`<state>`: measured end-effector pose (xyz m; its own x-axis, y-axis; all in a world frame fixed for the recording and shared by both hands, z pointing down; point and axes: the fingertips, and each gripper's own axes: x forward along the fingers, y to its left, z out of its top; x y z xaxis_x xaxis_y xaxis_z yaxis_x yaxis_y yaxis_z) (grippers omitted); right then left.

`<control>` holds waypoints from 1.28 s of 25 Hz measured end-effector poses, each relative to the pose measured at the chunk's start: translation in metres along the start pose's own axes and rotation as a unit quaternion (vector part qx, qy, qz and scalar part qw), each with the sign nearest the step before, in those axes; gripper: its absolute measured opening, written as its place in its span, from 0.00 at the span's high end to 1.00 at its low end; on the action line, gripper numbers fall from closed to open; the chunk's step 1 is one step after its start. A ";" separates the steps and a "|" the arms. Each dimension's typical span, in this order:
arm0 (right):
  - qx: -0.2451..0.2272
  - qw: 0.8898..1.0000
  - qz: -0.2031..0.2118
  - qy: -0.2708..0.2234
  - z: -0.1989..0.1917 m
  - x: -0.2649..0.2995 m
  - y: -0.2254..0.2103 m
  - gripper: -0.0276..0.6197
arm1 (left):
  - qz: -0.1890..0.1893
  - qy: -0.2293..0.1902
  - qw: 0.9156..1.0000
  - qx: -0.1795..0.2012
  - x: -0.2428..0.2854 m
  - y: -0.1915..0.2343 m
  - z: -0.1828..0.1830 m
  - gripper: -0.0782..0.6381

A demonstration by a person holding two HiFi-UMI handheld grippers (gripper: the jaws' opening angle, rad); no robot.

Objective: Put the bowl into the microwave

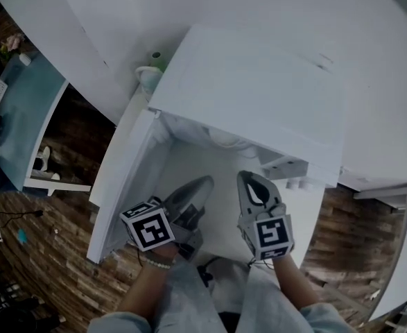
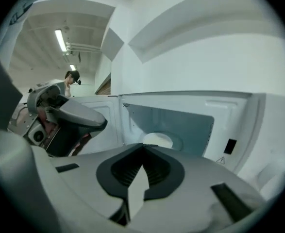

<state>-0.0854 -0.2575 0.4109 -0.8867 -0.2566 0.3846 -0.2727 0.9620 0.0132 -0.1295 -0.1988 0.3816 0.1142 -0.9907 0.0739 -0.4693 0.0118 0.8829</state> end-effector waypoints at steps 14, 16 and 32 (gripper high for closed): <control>0.059 0.996 -0.004 -0.065 0.045 -0.063 -0.003 0.95 | 0.034 0.025 0.979 0.201 -0.017 -0.056 -0.004 0.89; 0.037 0.996 -0.005 -0.084 0.059 -0.071 0.001 0.95 | 0.043 0.026 0.971 0.232 -0.016 -0.063 -0.004 0.89; 0.062 0.994 0.030 -0.084 0.069 -0.077 0.010 0.95 | 0.059 0.049 0.951 0.301 -0.014 -0.077 -0.024 0.89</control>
<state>-0.0453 -0.2347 0.3177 -0.9497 -0.2220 0.2207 -0.2527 0.9598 -0.1220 -0.0742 -0.1827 0.3236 0.0961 -0.9696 0.2251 -0.8964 0.0140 0.4430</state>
